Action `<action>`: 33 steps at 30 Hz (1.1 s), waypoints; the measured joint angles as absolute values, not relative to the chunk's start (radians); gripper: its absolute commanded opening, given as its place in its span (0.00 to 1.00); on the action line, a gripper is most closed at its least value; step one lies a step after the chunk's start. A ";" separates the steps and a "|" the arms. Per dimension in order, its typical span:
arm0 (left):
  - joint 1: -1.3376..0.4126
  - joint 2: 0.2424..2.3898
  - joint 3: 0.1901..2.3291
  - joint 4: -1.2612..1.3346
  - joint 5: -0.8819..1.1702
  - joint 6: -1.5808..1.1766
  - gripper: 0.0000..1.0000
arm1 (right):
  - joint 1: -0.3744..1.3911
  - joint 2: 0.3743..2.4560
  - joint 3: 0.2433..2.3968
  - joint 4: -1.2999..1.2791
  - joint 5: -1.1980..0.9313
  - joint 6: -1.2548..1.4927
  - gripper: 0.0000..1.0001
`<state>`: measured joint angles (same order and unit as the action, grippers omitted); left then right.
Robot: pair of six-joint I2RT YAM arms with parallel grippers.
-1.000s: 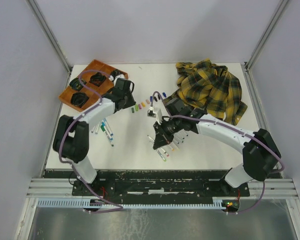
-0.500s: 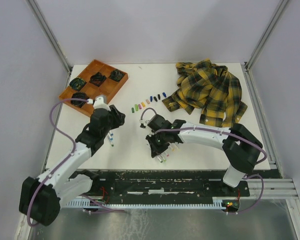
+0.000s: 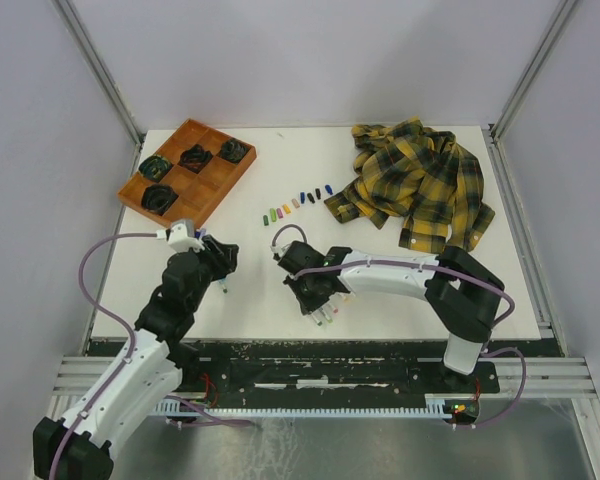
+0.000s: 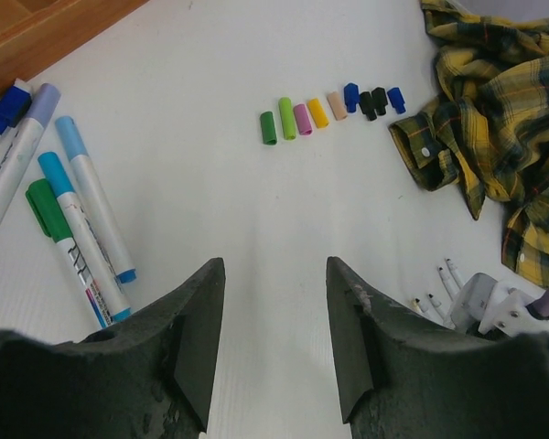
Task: Open the pen caps
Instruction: Place the pen at the center of the board.
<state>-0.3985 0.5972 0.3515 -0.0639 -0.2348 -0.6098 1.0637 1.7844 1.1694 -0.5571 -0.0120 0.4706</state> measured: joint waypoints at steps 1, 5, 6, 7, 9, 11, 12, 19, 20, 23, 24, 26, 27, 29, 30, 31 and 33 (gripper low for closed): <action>-0.398 0.589 0.348 -0.069 -0.234 -0.612 0.55 | 1.068 1.790 1.172 -0.558 0.002 0.472 0.01; -0.398 0.556 0.339 -0.077 -0.234 -0.622 0.55 | 1.076 1.822 1.182 -0.563 0.045 0.475 0.01; -0.398 0.548 0.339 -0.079 -0.234 -0.627 0.55 | 1.078 1.828 1.182 -0.563 0.054 0.475 0.01; -0.398 0.543 0.339 -0.080 -0.234 -0.627 0.55 | 1.080 1.834 1.182 -0.566 0.061 0.475 0.02; -0.398 0.532 0.339 -0.081 -0.233 -0.628 0.55 | 1.085 1.841 1.182 -0.570 0.076 0.475 0.02; -0.398 0.522 0.338 -0.081 -0.233 -0.628 0.55 | 1.088 1.843 1.182 -0.572 0.086 0.475 0.04; -0.398 0.518 0.337 -0.081 -0.233 -0.628 0.55 | 1.090 1.845 1.183 -0.574 0.089 0.475 0.05; -0.398 0.493 0.329 -0.104 -0.232 -0.639 0.55 | 1.091 1.851 1.197 -0.585 0.096 0.475 0.09; -0.398 0.491 0.329 -0.107 -0.232 -0.641 0.55 | 1.091 1.853 1.198 -0.586 0.096 0.475 0.09; -0.398 0.485 0.327 -0.118 -0.232 -0.643 0.55 | 1.091 1.867 1.204 -0.588 0.096 0.475 0.10; -0.398 0.483 0.327 -0.121 -0.231 -0.643 0.55 | 1.091 1.868 1.208 -0.589 0.096 0.474 0.11; -0.398 0.481 0.327 -0.127 -0.231 -0.643 0.56 | 1.091 1.868 1.209 -0.590 0.096 0.475 0.12; -0.398 0.479 0.327 -0.128 -0.231 -0.643 0.56 | 1.091 1.870 1.210 -0.592 0.096 0.474 0.13; -0.398 0.477 0.327 -0.130 -0.231 -0.643 0.56 | 1.091 1.873 1.212 -0.593 0.096 0.474 0.13; -0.398 0.477 0.327 -0.130 -0.230 -0.643 0.56 | 1.091 1.874 1.214 -0.595 0.095 0.474 0.14; -0.398 0.476 0.327 -0.131 -0.230 -0.643 0.56 | 1.091 1.875 1.215 -0.595 0.095 0.474 0.15; -0.398 0.475 0.327 -0.133 -0.230 -0.643 0.56 | 1.091 1.877 1.218 -0.598 0.094 0.474 0.16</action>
<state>-0.3985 0.4751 0.3271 -0.1326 -0.2302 -0.6430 1.0912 1.8771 1.2182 -0.5976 0.0940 0.4740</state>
